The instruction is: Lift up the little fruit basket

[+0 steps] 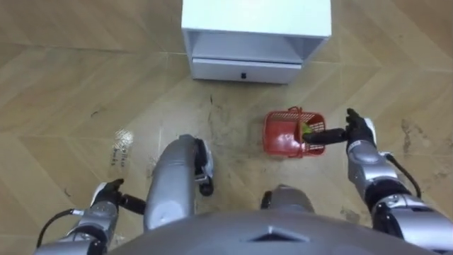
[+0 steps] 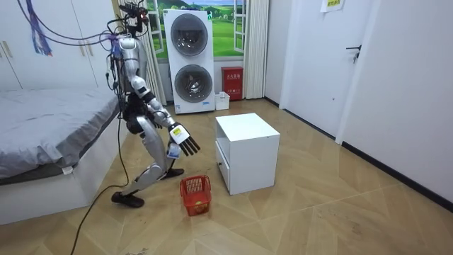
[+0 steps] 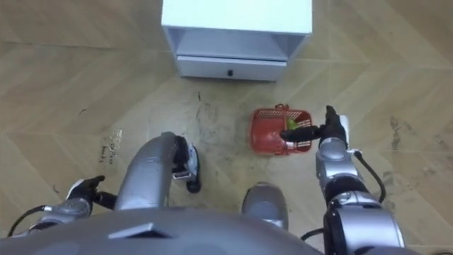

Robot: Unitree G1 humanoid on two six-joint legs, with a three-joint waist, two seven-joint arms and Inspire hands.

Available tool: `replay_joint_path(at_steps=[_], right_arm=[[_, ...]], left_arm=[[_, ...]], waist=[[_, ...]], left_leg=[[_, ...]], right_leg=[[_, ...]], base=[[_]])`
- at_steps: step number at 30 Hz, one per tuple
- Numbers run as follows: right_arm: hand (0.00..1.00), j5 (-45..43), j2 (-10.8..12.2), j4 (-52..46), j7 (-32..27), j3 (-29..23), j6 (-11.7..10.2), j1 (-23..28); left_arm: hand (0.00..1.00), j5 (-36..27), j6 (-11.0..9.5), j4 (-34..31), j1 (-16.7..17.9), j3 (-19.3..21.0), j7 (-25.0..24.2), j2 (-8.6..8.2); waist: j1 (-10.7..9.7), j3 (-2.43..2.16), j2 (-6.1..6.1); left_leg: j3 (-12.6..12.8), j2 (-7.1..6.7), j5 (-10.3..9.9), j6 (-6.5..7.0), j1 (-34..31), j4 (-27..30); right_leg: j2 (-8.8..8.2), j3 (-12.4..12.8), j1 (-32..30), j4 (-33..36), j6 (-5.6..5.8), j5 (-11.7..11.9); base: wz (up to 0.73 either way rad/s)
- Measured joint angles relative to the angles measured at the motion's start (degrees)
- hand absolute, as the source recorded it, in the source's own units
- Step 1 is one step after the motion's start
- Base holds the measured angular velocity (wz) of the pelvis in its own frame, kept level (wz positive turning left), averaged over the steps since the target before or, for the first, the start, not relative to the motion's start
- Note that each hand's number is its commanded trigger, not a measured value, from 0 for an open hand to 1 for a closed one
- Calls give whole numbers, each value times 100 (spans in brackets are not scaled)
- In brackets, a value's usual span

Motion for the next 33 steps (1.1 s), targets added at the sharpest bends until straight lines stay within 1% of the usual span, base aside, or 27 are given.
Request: replay_joint_path(at_steps=[1, 3, 4, 5, 6, 7, 8, 9, 10, 11, 12, 13, 14, 15, 16, 17, 18, 19, 21, 24, 25, 26, 27, 28, 29, 31, 33], right_arm=[[0, 20, 7, -72, -33, -1, -44, 1], [0, 59, 23, -360, -176, -1, -185, -22], [0, 59, 27, -388, -191, 0, -212, -46], [0, 66, 38, -398, -226, -1, -258, -91], [0, 67, 45, -396, -243, -1, -281, -106], [0, 66, 49, -397, -247, -2, -282, -115], [0, 53, 54, -382, -251, -3, -282, -153], [0, 51, 46, -349, -255, -32, -277, -210], [0, 42, 39, -334, -259, -76, -271, -264], [0, 26, 31, -313, -257, -195, -237, -422], [0, 72, 22, -314, -284, -228, -233, -558], [0, 93, 60, -335, -292, -217, -240, -547], [0, 102, 169, -402, -308, -205, -255, -386], [0, 62, 205, -499, -339, -210, -273, -247], [0, 50, 192, -525, -358, -215, -296, -270], [0, 49, 152, -541, -366, -213, -386, -367], [0, 21, 137, -545, -364, -214, -480, -372], [0, 9, 137, -547, -361, -212, -482, -342], [0, 8, 137, -560, -344, -199, -477, -240], [0, 49, 116, -563, -351, -42, -476, -232], [0, 143, 83, -601, -339, 134, -473, -230], [0, 144, 34, -724, -338, 269, -458, -237], [0, 142, 27, -824, -341, 333, -457, -236], [0, 138, 29, -836, -343, 379, -455, -235], [0, 137, 24, -925, -345, 421, -436, -210], [0, 136, -38, -1055, -352, 462, -421, -173], [0, 138, -56, -1084, -347, 517, -415, -168]], left_arm=[[0, -80, -17, 15, 0, -38, 25, 35], [0, -292, -81, 87, -43, -137, 249, 128], [0, -301, -97, 90, -57, -186, 310, 149], [0, -295, -123, 82, -85, -300, 411, 197], [0, -292, -148, 81, -100, -400, 502, 224], [0, -297, -165, 94, -97, -438, 552, 226], [0, -330, -214, 127, -84, -518, 602, 223], [0, -418, -232, 136, -130, -615, 634, 199], [0, -421, -227, 148, -107, -614, 652, 162], [0, -408, -224, 213, -19, -623, 651, 87], [0, -435, -226, 322, 22, -684, 653, 67], [0, -532, -228, 365, 54, -731, 669, 100], [0, -664, -235, 404, 137, -843, 757, 190], [0, -742, -271, 415, 159, -974, 871, 222], [0, -740, -295, 411, 167, -1005, 896, 196], [0, -740, -319, 414, 186, -1057, 894, 104], [0, -734, -345, 425, 241, -1069, 873, 24], [0, -735, -366, 419, 248, -1090, 849, 16], [0, -758, -514, 407, 272, -1251, 802, 18], [0, -798, -565, 396, 379, -1470, 790, 20], [0, -798, -599, 349, 524, -1527, 790, 38], [0, -798, -628, 317, 649, -1529, 778, 0], [0, -797, -634, 305, 777, -1528, 754, -53], [0, -797, -633, 305, 829, -1525, 721, -51], [0, -798, -633, 303, 909, -1512, 691, -39], [0, -799, -633, 302, 898, -1507, 665, -27], [0, -798, -632, 304, 893, -1537, 556, -21]], waist=[[-15, 4, -1], [-105, 23, 9], [-137, 36, 28], [-191, 56, 60], [-232, 63, 69], [-264, 59, 62], [-338, 73, 84], [-458, 99, 65], [-449, 141, 45], [-382, 126, 129], [-292, 107, 173], [-322, 89, 121], [-487, 11, -26], [-574, -49, -197], [-572, -38, -211], [-584, 12, -148], [-658, 51, -121], [-683, 58, -112], [-724, 77, -137], [-765, 73, -143], [-760, 69, -178], [-704, 117, -146], [-621, 144, -151], [-613, 156, -221], [-623, 107, -204], [-626, 94, -190], [-614, 84, -252]], left_leg=[[36, -3, -84, 26, -103, 202], [140, 9, -386, 136, -579, 1005], [149, 15, -459, 155, -701, 1202], [215, 86, -600, 208, -929, 1606], [347, 223, -743, 227, -1100, 1953], [407, 263, -809, 207, -1177, 2093], [510, 364, -904, 146, -1323, 2338], [550, 401, -967, -286, -1464, 2578], [511, 339, -960, -486, -1547, 2769], [-60, -55, -1142, -547, -1633, 3106], [-48, -282, -1307, -127, -1804, 3272], [-23, -315, -1340, -52, -1838, 3369], [100, -293, -1368, 5, -1854, 3480], [229, -166, -1346, 54, -1876, 3568], [267, -84, -1328, 51, -1918, 3631], [249, -40, -1274, 28, -2037, 3792], [200, -48, -1229, -63, -2104, 3931], [181, -62, -1220, -92, -2129, 3971], [156, -138, -1188, -303, -2197, 4014], [40, -210, -1177, -533, -2266, 4081], [-46, -214, -1170, -603, -2317, 4185], [-231, -193, -1123, -694, -2393, 4346], [-463, -295, -1001, -899, -2466, 4408], [-523, -353, -950, -950, -2496, 4404], [-561, -430, -912, -978, -2526, 4370], [-636, -405, -900, -1001, -2526, 4322], [-686, -416, -867, -1062, -2509, 4287]], right_leg=[[-71, 49, -128, 337, 1, 2], [-238, 267, -608, 1602, 3, 26], [-253, 321, -700, 1886, 20, 47], [-263, 442, -878, 2433, 31, 70], [-306, 563, -1034, 2902, 35, 70], [-351, 616, -1122, 3097, 36, 71], [-432, 646, -1237, 3429, 35, 72], [-560, 683, -1365, 3647, 11, 58], [-616, 718, -1445, 3744, 3, 55], [-634, 936, -1720, 4043, 3, 53], [-642, 1099, -1873, 4448, 54, 26], [-707, 1104, -1802, 4653, 99, 104], [-872, 1014, -1312, 4979, 114, 323], [-881, 984, -811, 4986, 96, 488], [-845, 981, -688, 4917, 77, 536], [-795, 1027, -616, 4910, 45, 365], [-839, 1043, -596, 5070, -27, 258], [-846, 1054, -595, 5135, -64, 214], [-796, 1198, -606, 5336, -103, 7], [-712, 1273, -591, 5494, -156, -169], [-653, 1335, -576, 5599, -153, -260], [-474, 1423, -598, 5701, -182, -290], [-302, 1536, -658, 5710, -188, -306], [-280, 1565, -668, 5707, -187, -307], [-239, 1570, -698, 5686, -186, -307], [-193, 1522, -736, 5671, -182, -308], [-168, 1527, -764, 5674, -158, -317]], base=[[29], [47], [64], [67], [70], [73], [71], [56], [-5], [-67], [-74], [-23], [35], [35], [-6], [-31], [-24], [-4], [-4], [-10], [-43], [-68], [-66], [-40], [-7], [5], [-2]])
